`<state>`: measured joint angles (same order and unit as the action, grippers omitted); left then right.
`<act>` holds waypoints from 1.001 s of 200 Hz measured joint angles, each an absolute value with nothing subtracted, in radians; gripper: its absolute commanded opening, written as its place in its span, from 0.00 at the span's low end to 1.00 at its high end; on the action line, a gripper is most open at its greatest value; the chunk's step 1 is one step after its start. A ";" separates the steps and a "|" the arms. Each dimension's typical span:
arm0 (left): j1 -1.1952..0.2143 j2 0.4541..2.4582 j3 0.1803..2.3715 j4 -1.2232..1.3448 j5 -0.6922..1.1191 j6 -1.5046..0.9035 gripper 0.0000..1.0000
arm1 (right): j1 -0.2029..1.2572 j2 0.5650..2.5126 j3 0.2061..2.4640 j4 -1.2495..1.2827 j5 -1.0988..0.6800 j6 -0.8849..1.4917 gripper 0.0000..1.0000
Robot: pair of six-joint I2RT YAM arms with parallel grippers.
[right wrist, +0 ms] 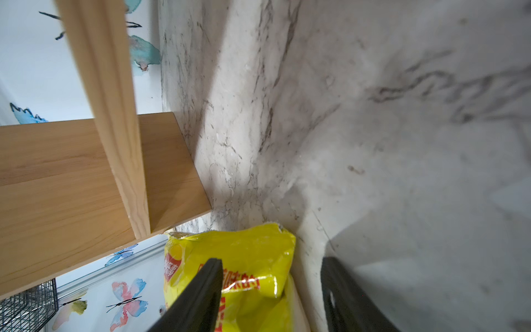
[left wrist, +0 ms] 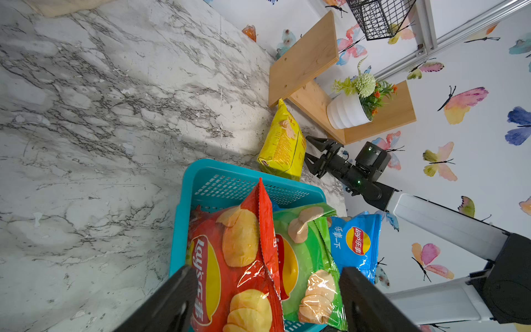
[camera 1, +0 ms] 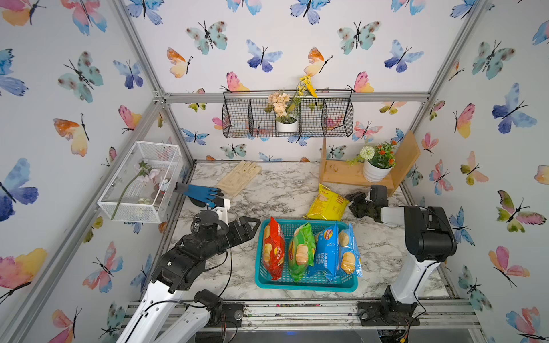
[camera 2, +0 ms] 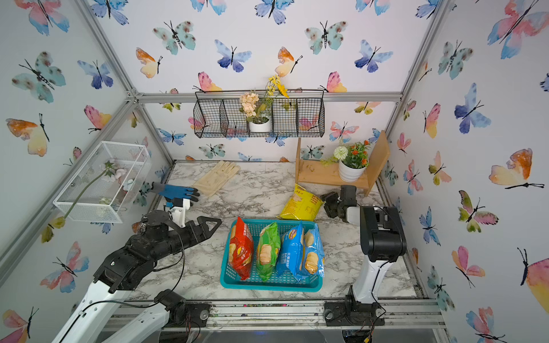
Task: Put the potato chips into the basket
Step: Pick up the potato chip from the center of the board.
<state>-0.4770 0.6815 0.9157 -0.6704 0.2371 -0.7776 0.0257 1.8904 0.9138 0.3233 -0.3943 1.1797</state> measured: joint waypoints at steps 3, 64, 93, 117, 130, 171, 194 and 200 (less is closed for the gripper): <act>-0.477 0.682 0.916 -0.670 0.237 -0.778 0.83 | 0.026 1.893 0.914 0.328 -0.395 1.182 0.55; -0.477 0.680 0.912 -0.671 0.237 -0.778 0.83 | 0.028 1.941 0.915 0.403 -0.409 1.216 0.30; -0.477 0.680 0.912 -0.670 0.237 -0.778 0.83 | 0.028 1.948 0.914 0.424 -0.413 1.228 0.11; -0.477 0.680 0.912 -0.670 0.237 -0.779 0.83 | 0.030 1.948 0.911 0.443 -0.419 1.223 0.02; -0.477 0.680 0.912 -0.670 0.237 -0.779 0.83 | 0.032 1.943 0.901 0.451 -0.419 1.219 0.02; -0.477 0.683 0.913 -0.670 0.238 -0.776 0.83 | 0.033 1.837 0.826 0.450 -0.424 1.181 0.02; -0.477 0.698 0.931 -0.671 0.242 -0.766 0.83 | 0.033 1.720 0.812 0.430 -0.441 1.131 0.02; -0.477 0.701 0.940 -0.672 0.243 -0.762 0.83 | 0.033 1.687 0.812 0.424 -0.447 1.114 0.02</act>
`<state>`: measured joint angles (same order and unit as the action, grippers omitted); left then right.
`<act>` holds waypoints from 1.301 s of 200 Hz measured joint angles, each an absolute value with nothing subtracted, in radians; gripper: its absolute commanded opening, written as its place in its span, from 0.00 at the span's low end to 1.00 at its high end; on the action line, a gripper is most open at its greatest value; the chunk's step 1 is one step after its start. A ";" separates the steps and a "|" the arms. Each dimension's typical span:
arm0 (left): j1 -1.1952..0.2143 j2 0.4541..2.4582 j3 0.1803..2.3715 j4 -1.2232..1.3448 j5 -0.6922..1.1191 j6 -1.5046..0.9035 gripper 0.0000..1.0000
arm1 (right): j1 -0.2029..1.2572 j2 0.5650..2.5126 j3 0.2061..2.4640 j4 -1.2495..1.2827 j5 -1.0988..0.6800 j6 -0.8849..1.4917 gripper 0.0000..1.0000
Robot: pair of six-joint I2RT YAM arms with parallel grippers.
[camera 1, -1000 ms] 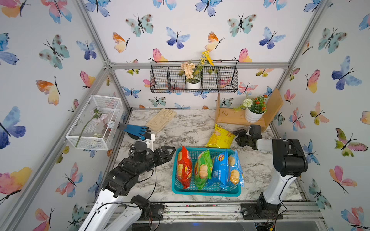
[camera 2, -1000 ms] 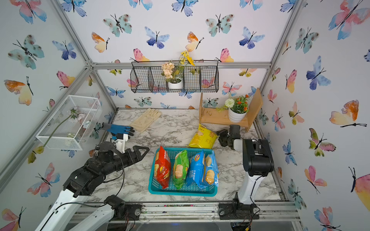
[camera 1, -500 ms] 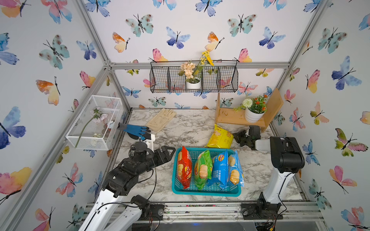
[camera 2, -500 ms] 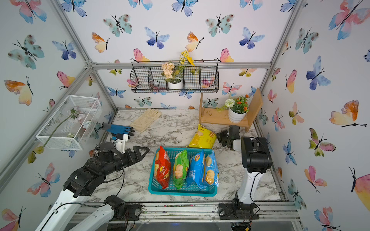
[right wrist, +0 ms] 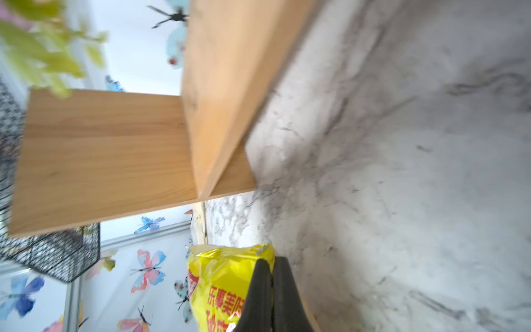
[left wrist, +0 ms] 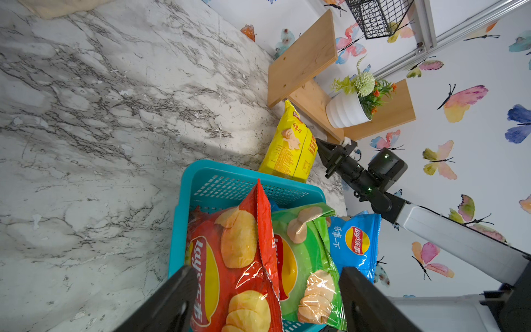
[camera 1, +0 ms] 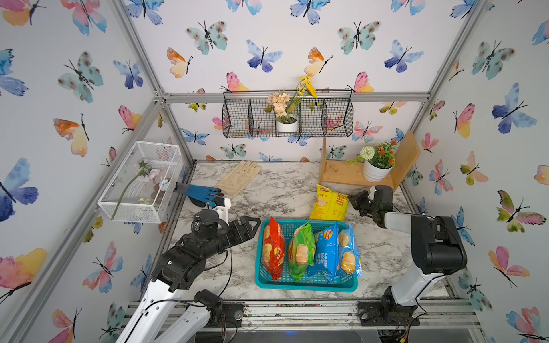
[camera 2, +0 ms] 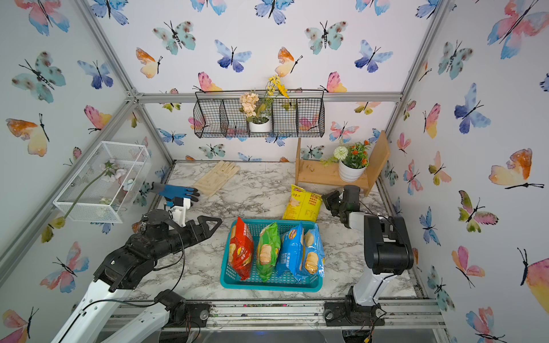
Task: Put the potato chips into the basket
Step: Pick up the potato chip from the center of the board.
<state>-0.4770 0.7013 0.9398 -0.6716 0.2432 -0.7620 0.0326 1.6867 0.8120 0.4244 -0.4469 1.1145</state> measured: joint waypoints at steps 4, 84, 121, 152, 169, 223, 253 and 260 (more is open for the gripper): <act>-0.477 0.704 0.945 -0.671 0.244 -0.759 0.83 | 0.033 1.662 0.812 0.419 -0.450 1.102 0.02; -0.477 0.767 1.108 -0.669 0.302 -0.641 0.79 | 0.033 1.425 0.922 0.174 -0.510 0.823 0.02; -0.477 0.801 1.199 -0.669 0.367 -0.536 0.78 | 0.034 1.364 1.041 0.049 -0.529 0.733 0.02; -0.477 0.841 1.267 -0.670 0.433 -0.462 0.74 | 0.034 1.338 1.156 -0.020 -0.556 0.699 0.02; -0.477 0.866 1.303 -0.672 0.461 -0.429 0.73 | 0.034 1.334 1.213 -0.047 -0.574 0.691 0.02; -0.477 0.965 1.461 -0.688 0.526 -0.319 0.75 | 0.035 1.333 1.409 -0.147 -0.688 0.701 0.02; -0.477 1.019 1.556 -0.701 0.541 -0.272 0.76 | 0.043 1.333 1.513 -0.149 -0.780 0.749 0.02; -0.477 1.031 1.573 -0.701 0.543 -0.263 0.77 | 0.046 1.333 1.530 -0.149 -0.801 0.763 0.02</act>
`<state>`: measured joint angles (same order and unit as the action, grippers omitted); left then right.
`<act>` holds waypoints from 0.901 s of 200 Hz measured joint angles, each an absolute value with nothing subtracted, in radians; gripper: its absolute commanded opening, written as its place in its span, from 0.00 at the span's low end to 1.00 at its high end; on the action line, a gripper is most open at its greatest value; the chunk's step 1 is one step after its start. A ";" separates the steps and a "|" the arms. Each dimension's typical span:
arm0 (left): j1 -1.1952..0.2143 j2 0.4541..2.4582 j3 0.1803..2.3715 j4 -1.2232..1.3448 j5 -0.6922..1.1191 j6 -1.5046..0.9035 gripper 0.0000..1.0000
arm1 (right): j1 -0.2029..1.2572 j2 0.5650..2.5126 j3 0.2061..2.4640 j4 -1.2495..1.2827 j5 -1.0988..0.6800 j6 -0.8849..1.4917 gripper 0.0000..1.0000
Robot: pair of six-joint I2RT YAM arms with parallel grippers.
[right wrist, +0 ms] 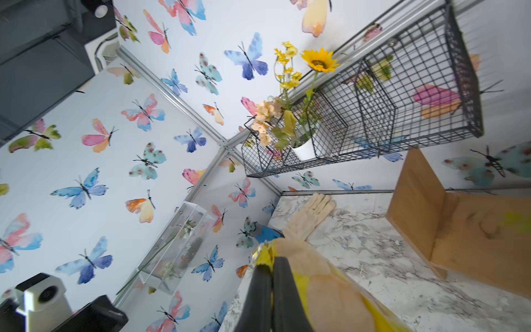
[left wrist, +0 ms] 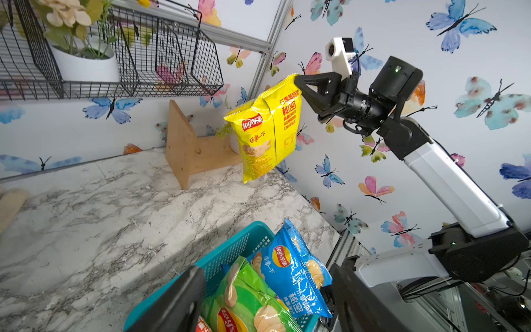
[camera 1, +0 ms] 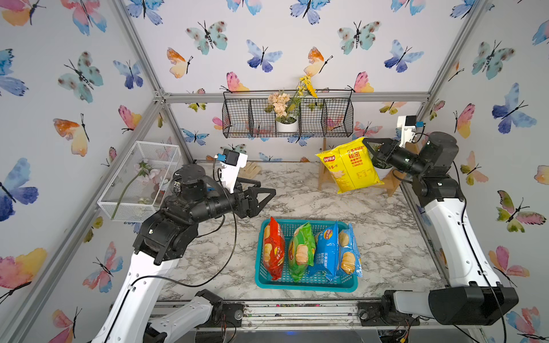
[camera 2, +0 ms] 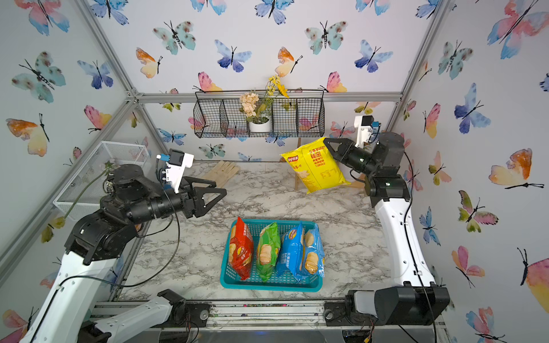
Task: Put the potato chips into the basket
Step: Pick up the potato chip from the center of the board.
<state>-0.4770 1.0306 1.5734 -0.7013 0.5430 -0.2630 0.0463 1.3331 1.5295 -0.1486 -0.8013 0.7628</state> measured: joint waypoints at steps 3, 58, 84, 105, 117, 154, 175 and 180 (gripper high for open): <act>-0.477 1.035 1.581 -0.701 0.545 -0.260 0.77 | 0.048 1.333 1.536 -0.149 -0.812 0.769 0.02; -0.482 1.129 1.711 -0.711 0.548 -0.190 0.77 | 0.118 1.333 1.562 -0.152 -0.955 0.850 0.02; -0.506 1.148 1.726 -0.712 0.548 -0.171 0.76 | 0.165 1.333 1.559 -0.159 -1.005 0.871 0.02; -0.536 1.162 1.726 -0.712 0.547 -0.154 0.77 | 0.208 1.332 1.540 -0.161 -1.031 0.886 0.02; -0.549 1.169 1.726 -0.712 0.547 -0.148 0.77 | 0.237 1.332 1.530 -0.167 -1.039 0.895 0.02; -0.593 1.203 1.752 -0.717 0.543 -0.130 0.77 | 0.326 1.332 1.524 -0.174 -1.045 0.909 0.02; -0.623 1.213 1.759 -0.722 0.520 -0.115 0.77 | 0.364 1.332 1.524 -0.174 -1.045 0.920 0.02; -0.628 1.214 1.759 -0.725 0.513 -0.112 0.77 | 0.371 1.332 1.524 -0.174 -1.045 0.922 0.02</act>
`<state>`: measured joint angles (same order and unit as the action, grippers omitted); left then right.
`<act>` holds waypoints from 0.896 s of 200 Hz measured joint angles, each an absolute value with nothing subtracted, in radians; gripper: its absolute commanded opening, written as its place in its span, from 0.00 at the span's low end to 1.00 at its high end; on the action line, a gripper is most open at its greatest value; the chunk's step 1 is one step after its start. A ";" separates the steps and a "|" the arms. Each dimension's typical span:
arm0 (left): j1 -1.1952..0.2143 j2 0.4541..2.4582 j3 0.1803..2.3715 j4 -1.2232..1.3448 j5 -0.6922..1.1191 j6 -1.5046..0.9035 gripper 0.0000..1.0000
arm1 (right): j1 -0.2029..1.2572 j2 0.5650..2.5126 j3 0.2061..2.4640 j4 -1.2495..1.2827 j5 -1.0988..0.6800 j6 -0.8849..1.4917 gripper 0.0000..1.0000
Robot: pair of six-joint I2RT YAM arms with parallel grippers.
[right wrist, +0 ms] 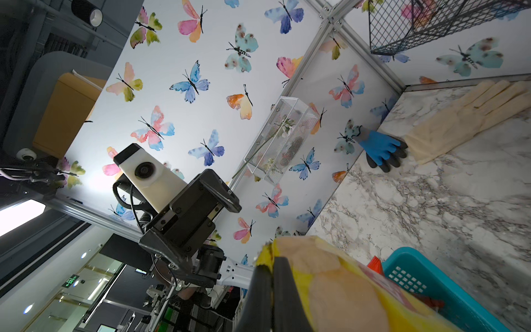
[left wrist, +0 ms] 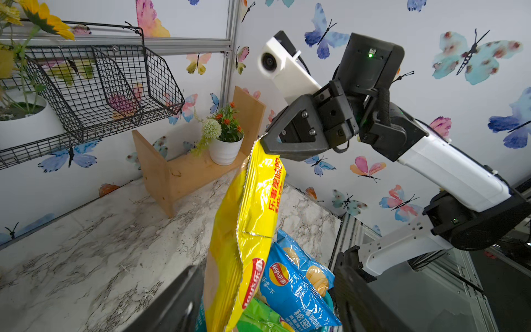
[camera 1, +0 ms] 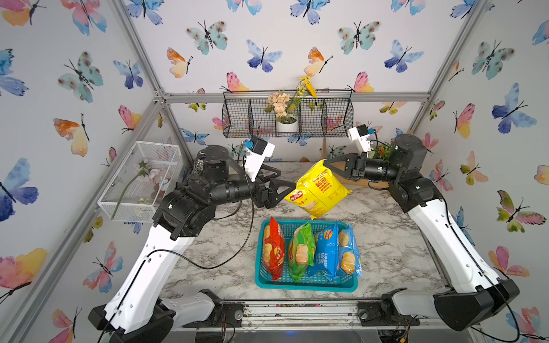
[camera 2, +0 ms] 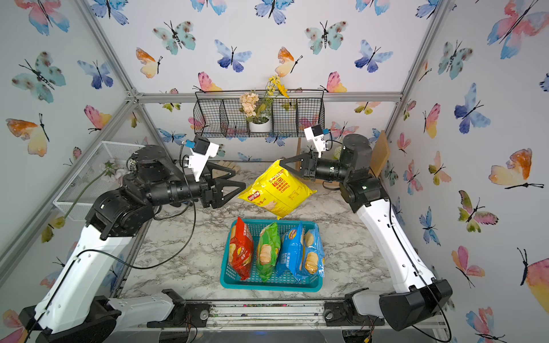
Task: Put the potato chips into the basket
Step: Pick up the potato chip from the center of the board.
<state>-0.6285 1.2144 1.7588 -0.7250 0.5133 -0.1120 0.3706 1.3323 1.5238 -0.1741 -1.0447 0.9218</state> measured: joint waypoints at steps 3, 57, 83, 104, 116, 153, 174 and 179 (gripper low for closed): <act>-0.632 1.215 1.759 -0.728 0.507 -0.110 0.77 | 0.375 1.332 1.524 -0.174 -1.044 0.924 0.02; -0.670 1.226 1.758 -0.772 0.410 -0.082 0.77 | 0.450 1.332 1.524 -0.170 -1.044 0.955 0.02; -0.670 1.226 1.757 -0.772 0.389 -0.074 0.74 | 0.481 1.332 1.524 -0.154 -1.044 0.970 0.02; -0.670 1.226 1.753 -0.773 0.389 -0.072 0.72 | 0.500 1.332 1.525 -0.146 -1.043 0.977 0.02; -0.670 1.226 1.750 -0.773 0.390 -0.072 0.71 | 0.509 1.332 1.525 -0.143 -1.043 0.980 0.02; -0.681 1.226 1.720 -0.773 0.402 -0.078 0.62 | 0.540 1.335 1.527 -0.141 -1.036 0.984 0.02; -0.685 1.226 1.702 -0.773 0.415 -0.085 0.58 | 0.560 1.343 1.529 -0.139 -1.027 0.985 0.02; -0.685 1.226 1.699 -0.773 0.418 -0.089 0.56 | 0.564 1.345 1.530 -0.139 -1.024 0.985 0.02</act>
